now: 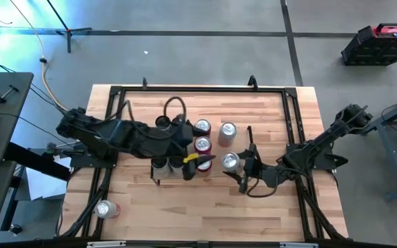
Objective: Place canned beverage on shelf
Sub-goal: Put the orange white soda can aligned with the other orange white soda can on the shelf
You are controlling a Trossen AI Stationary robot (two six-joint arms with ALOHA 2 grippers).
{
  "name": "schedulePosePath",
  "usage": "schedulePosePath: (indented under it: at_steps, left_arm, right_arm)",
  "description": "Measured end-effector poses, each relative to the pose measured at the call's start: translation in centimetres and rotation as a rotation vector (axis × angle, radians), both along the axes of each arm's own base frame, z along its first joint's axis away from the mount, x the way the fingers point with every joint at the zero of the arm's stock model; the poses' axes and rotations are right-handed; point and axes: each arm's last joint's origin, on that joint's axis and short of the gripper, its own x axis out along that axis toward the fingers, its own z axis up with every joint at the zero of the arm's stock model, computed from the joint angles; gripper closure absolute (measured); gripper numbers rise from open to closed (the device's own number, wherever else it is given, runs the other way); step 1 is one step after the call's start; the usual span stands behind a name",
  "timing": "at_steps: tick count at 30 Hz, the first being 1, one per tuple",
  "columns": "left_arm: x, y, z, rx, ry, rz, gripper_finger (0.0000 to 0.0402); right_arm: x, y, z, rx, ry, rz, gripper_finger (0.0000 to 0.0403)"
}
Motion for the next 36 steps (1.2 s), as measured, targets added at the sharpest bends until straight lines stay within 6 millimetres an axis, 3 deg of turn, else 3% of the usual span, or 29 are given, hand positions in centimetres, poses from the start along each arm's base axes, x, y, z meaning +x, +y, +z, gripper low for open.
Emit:
schedulePosePath:
  at_steps: [19, 29, 36]
  left_arm:
    - [3.2, -0.2, -4.3, -0.012, 0.165, 0.045, 0.0054]
    - [5.3, -1.4, -6.8, 0.015, 0.255, -0.150, 0.0079]
    - [7.0, -2.0, -8.6, 0.065, 0.278, -0.178, 0.0080]
  right_arm:
    - [1.0, -0.8, 0.0, 0.094, -0.029, -0.004, 0.0121]
    - [1.0, -0.8, -0.1, 0.101, -0.025, -0.007, 0.0121]
    - [1.1, -0.7, -0.5, 0.092, -0.003, 0.005, 0.0121]
